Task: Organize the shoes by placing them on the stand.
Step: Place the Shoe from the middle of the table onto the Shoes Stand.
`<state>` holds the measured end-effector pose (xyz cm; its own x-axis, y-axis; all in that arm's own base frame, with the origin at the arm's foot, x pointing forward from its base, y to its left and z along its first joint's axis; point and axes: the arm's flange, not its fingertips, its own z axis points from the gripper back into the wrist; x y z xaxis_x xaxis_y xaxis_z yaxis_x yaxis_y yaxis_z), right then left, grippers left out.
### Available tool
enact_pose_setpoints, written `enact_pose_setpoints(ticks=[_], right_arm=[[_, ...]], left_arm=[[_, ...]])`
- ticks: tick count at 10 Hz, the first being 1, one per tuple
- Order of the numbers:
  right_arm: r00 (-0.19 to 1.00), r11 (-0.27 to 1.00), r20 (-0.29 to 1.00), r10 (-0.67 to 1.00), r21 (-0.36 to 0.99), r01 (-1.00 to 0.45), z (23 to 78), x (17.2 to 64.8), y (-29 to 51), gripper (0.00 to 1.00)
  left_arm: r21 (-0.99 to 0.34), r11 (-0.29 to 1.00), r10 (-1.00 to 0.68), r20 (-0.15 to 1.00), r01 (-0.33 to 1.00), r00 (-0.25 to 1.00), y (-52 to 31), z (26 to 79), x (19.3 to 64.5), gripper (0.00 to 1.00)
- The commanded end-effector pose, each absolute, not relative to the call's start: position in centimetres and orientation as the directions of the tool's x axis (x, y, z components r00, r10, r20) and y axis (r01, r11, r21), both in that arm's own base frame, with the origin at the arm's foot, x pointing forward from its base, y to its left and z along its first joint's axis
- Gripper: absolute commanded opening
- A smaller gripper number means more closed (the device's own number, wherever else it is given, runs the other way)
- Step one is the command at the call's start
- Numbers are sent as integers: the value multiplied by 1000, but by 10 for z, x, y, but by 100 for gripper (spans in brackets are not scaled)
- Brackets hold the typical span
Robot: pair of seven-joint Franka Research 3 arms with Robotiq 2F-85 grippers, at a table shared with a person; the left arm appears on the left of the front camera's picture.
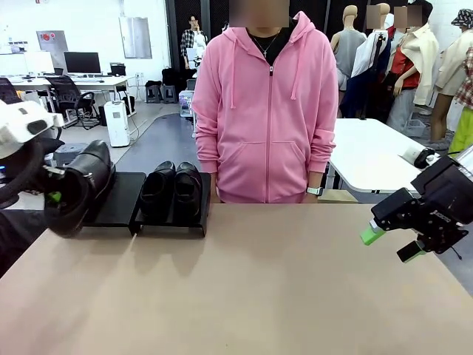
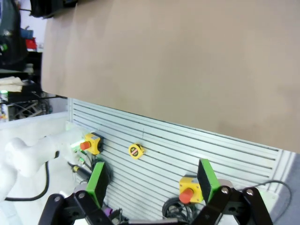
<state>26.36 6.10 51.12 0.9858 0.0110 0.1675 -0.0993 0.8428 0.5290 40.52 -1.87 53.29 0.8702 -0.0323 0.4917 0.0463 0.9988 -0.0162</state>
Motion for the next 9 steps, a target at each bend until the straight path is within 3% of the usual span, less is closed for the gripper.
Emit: enact_pose_setpoints(ticks=[1,4,7,9], right_arm=[[982,827,189,26,547,-127,512,268,60,100],[982,827,189,26,547,-127,512,268,60,100],[982,827,189,26,547,-127,512,268,60,100],[982,827,189,26,547,-127,512,268,60,100]], left_arm=[[-79,994,-30,493,80,870,-13,530,485,0],[-96,995,16,483,35,875,-20,493,556,0],[-49,999,22,557,6,830,-23,472,585,0],[-37,999,29,539,-11,842,-20,454,602,0]])
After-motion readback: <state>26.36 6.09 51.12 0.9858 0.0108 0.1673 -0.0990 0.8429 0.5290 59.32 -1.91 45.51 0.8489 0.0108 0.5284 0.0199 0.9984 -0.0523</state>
